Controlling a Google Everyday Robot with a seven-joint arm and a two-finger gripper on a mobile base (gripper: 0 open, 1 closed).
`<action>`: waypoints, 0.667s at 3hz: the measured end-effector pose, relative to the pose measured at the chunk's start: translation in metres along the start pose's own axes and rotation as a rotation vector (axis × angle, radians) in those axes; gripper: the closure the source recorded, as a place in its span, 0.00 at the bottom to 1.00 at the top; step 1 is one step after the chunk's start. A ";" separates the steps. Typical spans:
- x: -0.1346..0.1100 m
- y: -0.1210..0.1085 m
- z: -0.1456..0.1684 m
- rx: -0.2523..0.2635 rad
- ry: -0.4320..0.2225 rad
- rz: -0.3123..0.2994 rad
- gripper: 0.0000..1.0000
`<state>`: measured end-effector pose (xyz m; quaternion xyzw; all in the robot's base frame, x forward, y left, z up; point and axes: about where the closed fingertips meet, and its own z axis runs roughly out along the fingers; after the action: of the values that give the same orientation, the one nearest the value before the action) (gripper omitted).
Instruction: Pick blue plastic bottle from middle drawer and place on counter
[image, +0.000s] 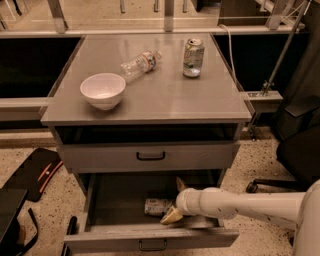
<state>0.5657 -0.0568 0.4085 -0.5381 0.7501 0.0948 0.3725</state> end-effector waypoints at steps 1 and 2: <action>0.003 0.001 -0.001 -0.003 0.000 0.006 0.00; 0.006 0.013 0.019 -0.051 0.003 0.015 0.00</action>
Offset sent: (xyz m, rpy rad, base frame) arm -0.0054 0.0342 -0.0551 0.0260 0.1225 0.0659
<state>0.5622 -0.0454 0.3875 -0.5421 0.7518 0.1161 0.3569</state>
